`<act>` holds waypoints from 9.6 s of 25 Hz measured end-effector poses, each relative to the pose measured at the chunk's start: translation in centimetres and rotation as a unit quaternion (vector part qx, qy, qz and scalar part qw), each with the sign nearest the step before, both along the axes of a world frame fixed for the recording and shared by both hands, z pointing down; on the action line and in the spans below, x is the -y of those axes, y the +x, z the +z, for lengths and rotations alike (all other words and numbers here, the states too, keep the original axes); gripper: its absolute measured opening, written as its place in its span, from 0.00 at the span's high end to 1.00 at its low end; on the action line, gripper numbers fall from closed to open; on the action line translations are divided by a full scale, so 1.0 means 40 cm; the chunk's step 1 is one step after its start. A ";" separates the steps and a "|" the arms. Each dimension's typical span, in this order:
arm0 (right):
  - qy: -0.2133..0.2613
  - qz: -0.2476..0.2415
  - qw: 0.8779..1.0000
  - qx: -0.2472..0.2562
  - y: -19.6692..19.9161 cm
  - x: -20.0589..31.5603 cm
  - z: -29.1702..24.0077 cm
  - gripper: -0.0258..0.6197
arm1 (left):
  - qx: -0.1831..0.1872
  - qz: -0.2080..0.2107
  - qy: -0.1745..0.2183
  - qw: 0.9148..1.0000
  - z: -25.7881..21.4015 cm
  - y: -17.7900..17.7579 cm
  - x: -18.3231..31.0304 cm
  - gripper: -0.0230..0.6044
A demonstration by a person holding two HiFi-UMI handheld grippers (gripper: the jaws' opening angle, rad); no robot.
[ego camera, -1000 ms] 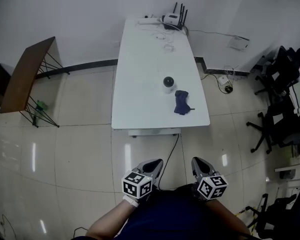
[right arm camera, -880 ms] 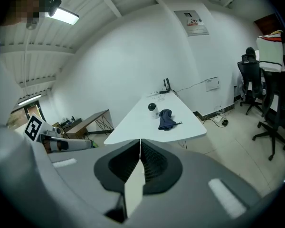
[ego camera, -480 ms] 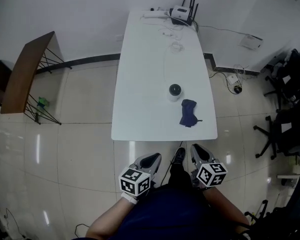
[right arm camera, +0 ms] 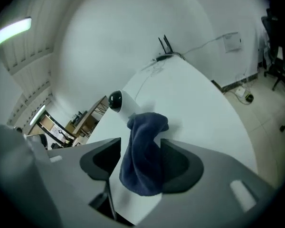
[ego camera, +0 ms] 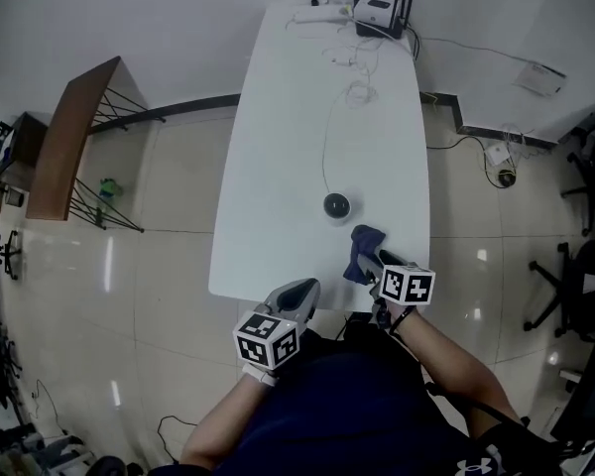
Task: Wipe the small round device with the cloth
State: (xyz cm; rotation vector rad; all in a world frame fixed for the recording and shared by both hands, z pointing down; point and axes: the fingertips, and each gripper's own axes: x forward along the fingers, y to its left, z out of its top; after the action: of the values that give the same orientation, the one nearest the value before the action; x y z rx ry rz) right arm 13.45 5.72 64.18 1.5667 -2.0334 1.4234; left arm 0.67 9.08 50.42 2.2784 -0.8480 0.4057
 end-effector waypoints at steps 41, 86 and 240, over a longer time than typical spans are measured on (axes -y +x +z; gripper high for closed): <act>0.082 0.134 0.951 0.266 -0.031 0.129 -0.192 0.84 | -0.010 0.174 -0.031 0.984 0.046 0.078 0.112 0.60; 0.151 0.041 0.987 0.037 0.003 0.315 -0.250 0.84 | -0.038 0.046 -0.052 0.997 0.039 -0.040 0.143 0.73; -0.069 0.314 0.929 0.185 -0.075 0.123 0.084 0.84 | 0.021 0.231 0.016 0.973 0.131 -0.009 0.185 0.76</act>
State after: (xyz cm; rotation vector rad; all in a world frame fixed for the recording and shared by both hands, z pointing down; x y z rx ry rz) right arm 10.43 0.82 67.56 2.1310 -1.5938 2.1733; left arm 0.31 1.66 55.67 2.4980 -0.3337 0.6506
